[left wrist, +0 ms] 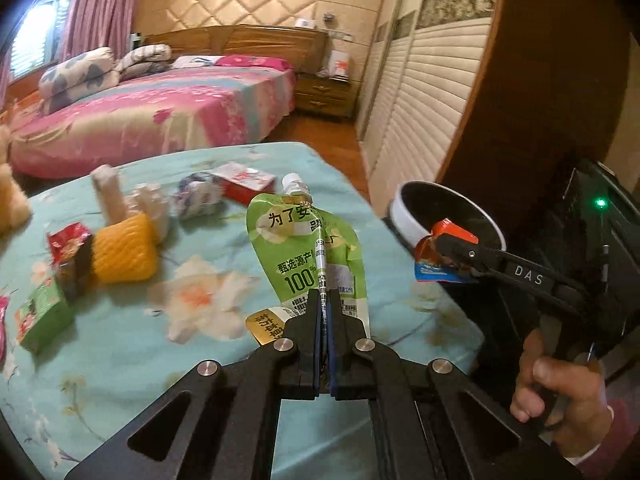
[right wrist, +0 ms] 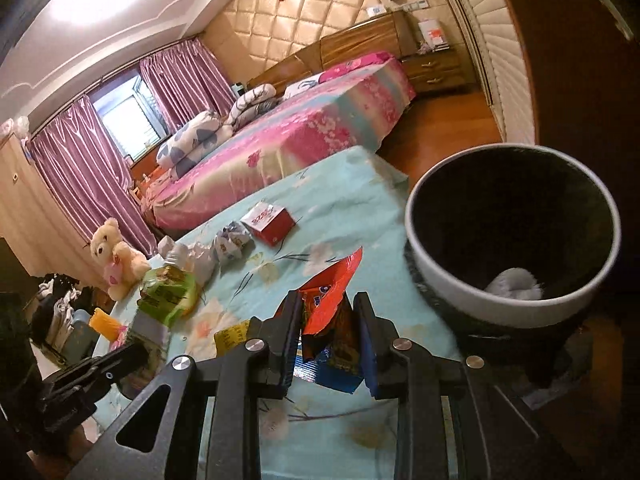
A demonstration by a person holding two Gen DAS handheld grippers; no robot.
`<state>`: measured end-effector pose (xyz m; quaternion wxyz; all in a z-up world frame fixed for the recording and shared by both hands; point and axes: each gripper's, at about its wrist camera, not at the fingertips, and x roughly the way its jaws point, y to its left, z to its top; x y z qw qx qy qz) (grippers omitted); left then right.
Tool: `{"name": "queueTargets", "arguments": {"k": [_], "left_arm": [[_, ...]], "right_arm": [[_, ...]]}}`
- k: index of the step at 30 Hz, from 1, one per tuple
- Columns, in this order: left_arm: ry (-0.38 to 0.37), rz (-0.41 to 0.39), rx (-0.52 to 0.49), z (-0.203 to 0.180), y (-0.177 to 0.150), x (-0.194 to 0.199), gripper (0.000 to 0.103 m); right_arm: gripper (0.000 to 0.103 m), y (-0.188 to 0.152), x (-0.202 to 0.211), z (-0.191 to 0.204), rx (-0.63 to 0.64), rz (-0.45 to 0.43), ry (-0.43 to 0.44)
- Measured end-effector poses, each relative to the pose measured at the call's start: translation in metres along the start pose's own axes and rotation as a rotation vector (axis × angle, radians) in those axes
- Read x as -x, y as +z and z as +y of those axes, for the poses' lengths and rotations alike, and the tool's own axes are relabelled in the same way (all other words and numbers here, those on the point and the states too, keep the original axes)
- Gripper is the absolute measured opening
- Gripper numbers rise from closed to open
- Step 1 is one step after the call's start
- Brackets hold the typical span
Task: Collect trash
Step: 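Carry the green pouch and red packet with both grippers over the trash bin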
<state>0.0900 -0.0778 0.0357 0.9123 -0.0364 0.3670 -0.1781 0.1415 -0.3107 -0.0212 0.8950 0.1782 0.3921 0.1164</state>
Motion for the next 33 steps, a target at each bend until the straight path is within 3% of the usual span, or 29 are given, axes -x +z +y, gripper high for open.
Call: {"name": "queueTargets", "arguments": {"k": [16, 33], "left_arm": [[-0.134, 0.041, -0.052, -0.035, 0.028, -0.056, 0.0], [-0.177, 0.067, -0.089, -0.061, 0.044, -0.098, 0.0]], "right_arm": [[0.027, 0.003, 0.029, -0.031, -0.045, -0.046, -0.078], [0.027, 0.01, 0.031, -0.057, -0.091, -0.062, -0.149]]}}
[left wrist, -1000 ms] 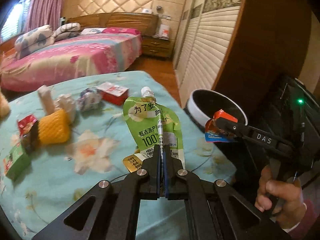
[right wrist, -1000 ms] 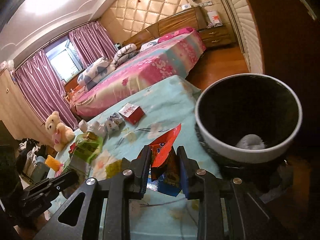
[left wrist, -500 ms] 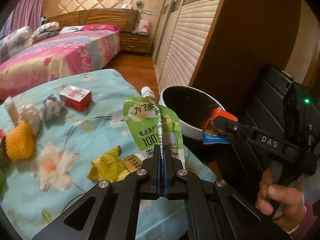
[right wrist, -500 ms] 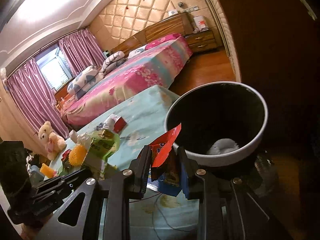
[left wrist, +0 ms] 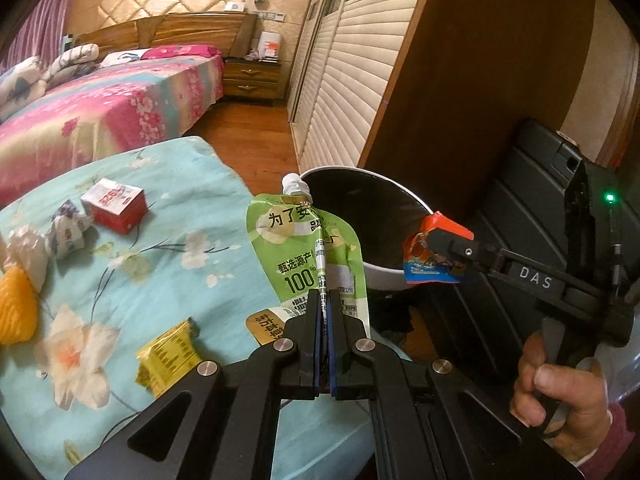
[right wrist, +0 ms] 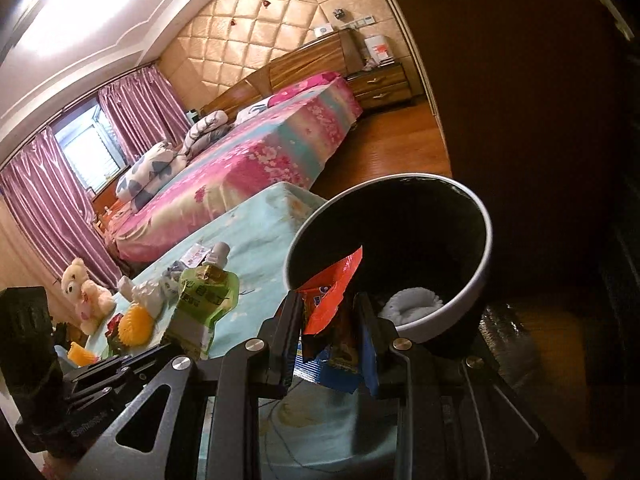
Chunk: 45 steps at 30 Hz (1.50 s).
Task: Collect trash
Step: 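Carry the green pouch and red packet with both grippers over the trash bin, then open the right gripper to drop the red packet while the left gripper drops the green pouch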
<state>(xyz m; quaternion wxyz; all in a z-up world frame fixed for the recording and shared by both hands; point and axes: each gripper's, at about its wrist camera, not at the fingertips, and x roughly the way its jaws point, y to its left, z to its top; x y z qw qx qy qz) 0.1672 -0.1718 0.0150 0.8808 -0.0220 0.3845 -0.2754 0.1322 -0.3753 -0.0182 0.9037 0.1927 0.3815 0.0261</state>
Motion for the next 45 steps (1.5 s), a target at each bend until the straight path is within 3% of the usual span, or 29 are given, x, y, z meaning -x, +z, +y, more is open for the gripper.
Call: {"name": "queueTargets", "arguments": {"k": [25, 45], "left_arm": [[-0.041, 0.051, -0.041, -0.023, 0.05, -0.08, 0.0], [-0.026, 0.079, -0.062, -0.033, 0.059, -0.099, 0.001]], "right_arm": [[0.027, 0.038, -0.026, -0.054, -0.061, 0.032, -0.053], [0.03, 0.052, -0.047, -0.065, -0.067, 0.082, -0.062]]}}
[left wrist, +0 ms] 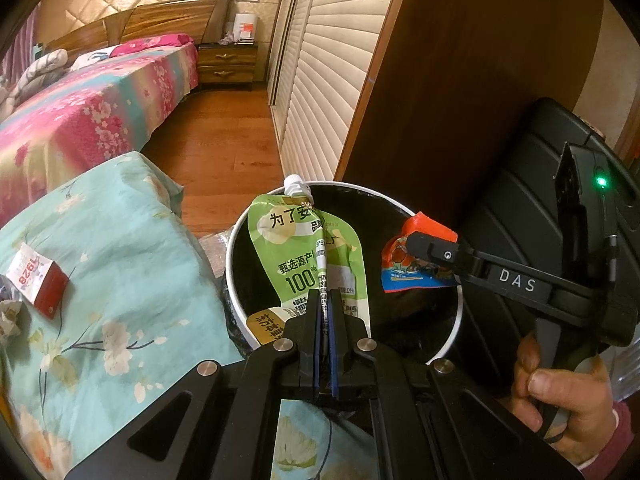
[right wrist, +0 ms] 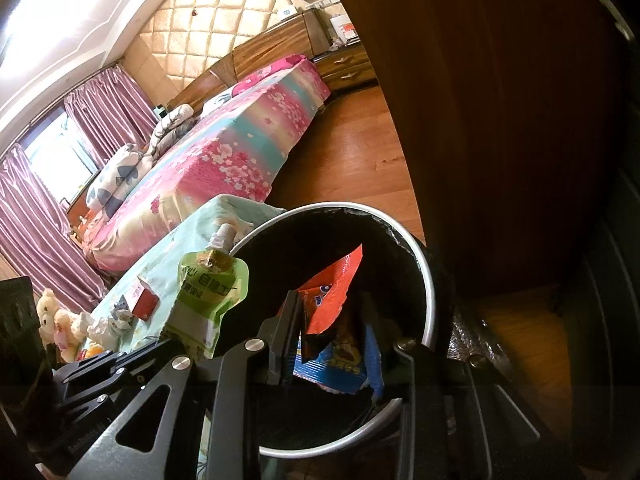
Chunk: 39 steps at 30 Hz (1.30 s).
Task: Collect trash
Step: 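Open the right gripper to drop the red packet while the left gripper drops the green pouch, then grasp the yellow snack packet with the right gripper while the left gripper grasps the green milk carton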
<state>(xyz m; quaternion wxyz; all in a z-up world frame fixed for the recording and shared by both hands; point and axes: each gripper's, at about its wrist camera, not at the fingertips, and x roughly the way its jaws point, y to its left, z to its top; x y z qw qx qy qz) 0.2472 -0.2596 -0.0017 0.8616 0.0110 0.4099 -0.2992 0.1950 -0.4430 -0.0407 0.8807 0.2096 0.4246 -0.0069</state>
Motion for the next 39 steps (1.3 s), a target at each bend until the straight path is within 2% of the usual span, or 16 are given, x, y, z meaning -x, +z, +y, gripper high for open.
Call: {"name": "queueTargets", "arguments": {"k": [6, 8, 9, 10, 11, 13, 14, 22, 31, 39], "left_arm": [[-0.009, 0.01, 0.005, 0.001, 0.003, 0.002, 0.001], [-0.011, 0.014, 0.009, 0.001, 0.004, 0.002, 0.004], [-0.015, 0.013, 0.013, 0.002, 0.004, 0.003, 0.009], [-0.021, 0.01, 0.021, 0.003, 0.004, 0.004, 0.018], [-0.018, 0.001, 0.028, 0.003, 0.005, 0.007, 0.024], [0.008, -0.018, 0.033, 0.003, 0.005, 0.012, 0.06], [0.019, -0.032, 0.035, 0.003, 0.003, 0.015, 0.062], [0.027, -0.039, 0.093, 0.017, -0.028, 0.038, 0.061], [0.051, -0.081, 0.148, 0.03, -0.058, 0.085, 0.061], [0.105, -0.11, 0.204, 0.055, -0.092, 0.127, 0.062]], "right_arm": [[0.03, 0.003, -0.001, -0.002, -0.001, 0.005, -0.003], [0.036, 0.003, -0.001, -0.002, -0.003, 0.009, -0.003], [0.047, 0.004, -0.001, -0.003, -0.008, 0.009, -0.003], [0.059, 0.004, 0.0, -0.004, -0.015, 0.004, 0.0], [0.063, 0.005, 0.0, -0.004, -0.019, 0.002, 0.003], [0.066, 0.005, 0.002, -0.005, -0.026, -0.005, 0.007], [0.066, 0.004, 0.004, -0.005, -0.028, -0.008, 0.007], [0.076, -0.009, 0.013, 0.004, -0.038, -0.007, 0.038], [0.078, -0.027, 0.021, 0.04, 0.0, 0.005, 0.092], [0.081, -0.051, 0.025, 0.075, 0.046, 0.014, 0.139]]}}
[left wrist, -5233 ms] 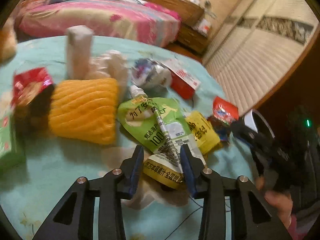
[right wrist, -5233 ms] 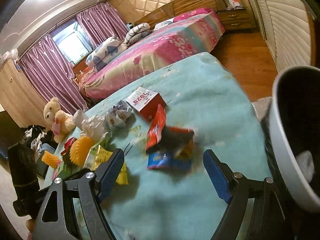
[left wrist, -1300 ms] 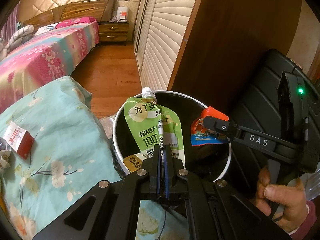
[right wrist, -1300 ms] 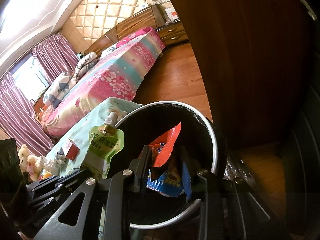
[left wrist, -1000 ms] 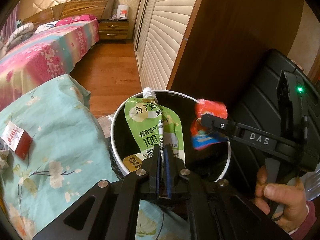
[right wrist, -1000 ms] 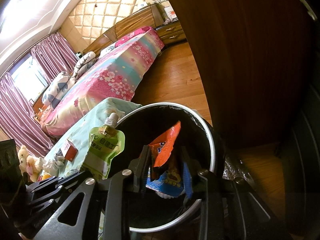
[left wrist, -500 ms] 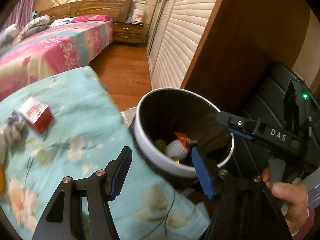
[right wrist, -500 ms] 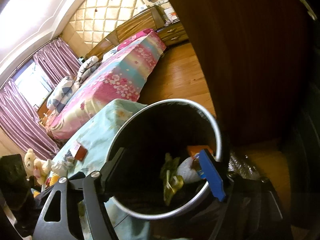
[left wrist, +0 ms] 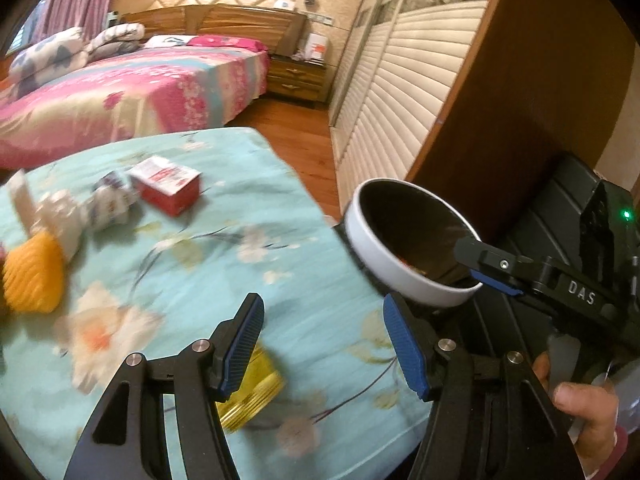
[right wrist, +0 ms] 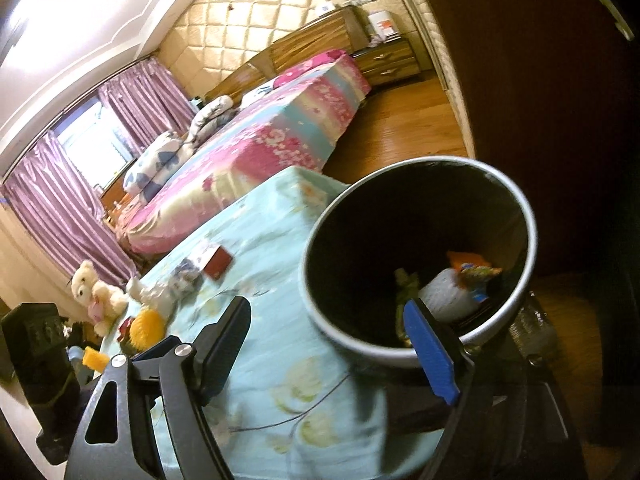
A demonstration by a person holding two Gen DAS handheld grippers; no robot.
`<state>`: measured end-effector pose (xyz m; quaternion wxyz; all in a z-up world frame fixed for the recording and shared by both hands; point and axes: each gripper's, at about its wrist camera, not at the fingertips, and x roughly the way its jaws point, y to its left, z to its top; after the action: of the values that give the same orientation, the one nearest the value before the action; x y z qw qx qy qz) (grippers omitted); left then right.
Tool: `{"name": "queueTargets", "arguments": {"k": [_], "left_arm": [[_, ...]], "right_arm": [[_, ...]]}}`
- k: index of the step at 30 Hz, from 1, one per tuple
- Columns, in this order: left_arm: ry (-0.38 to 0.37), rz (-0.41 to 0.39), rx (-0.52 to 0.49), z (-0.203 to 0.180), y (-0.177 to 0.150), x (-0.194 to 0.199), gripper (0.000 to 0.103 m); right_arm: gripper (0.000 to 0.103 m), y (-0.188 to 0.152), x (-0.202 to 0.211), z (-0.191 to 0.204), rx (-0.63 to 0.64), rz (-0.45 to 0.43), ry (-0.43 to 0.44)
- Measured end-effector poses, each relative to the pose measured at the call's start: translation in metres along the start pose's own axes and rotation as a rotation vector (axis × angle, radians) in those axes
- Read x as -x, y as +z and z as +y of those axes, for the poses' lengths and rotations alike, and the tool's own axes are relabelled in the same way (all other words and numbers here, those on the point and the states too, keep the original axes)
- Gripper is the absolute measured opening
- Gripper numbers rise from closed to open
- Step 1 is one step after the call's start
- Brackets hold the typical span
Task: Collect trash
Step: 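Grasp the yellow snack packet with the right gripper while the left gripper grasps the green milk carton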
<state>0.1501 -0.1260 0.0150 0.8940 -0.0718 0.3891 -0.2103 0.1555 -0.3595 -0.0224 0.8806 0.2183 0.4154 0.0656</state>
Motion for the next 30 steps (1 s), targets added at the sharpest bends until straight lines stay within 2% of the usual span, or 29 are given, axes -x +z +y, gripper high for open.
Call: {"name": "queueTargets", "arguments": {"k": [13, 30], "left_arm": [[0.108, -0.011, 0.093, 0.055, -0.038, 0.055, 0.062], [0.271, -0.023, 0.211, 0.129, -0.076, 0.111, 0.063]], "right_arm": [[0.082, -0.045, -0.018, 0.049, 0.062, 0.082, 0.079], [0.082, -0.081, -0.045, 0.097, 0.137, 0.162, 0.139]]}}
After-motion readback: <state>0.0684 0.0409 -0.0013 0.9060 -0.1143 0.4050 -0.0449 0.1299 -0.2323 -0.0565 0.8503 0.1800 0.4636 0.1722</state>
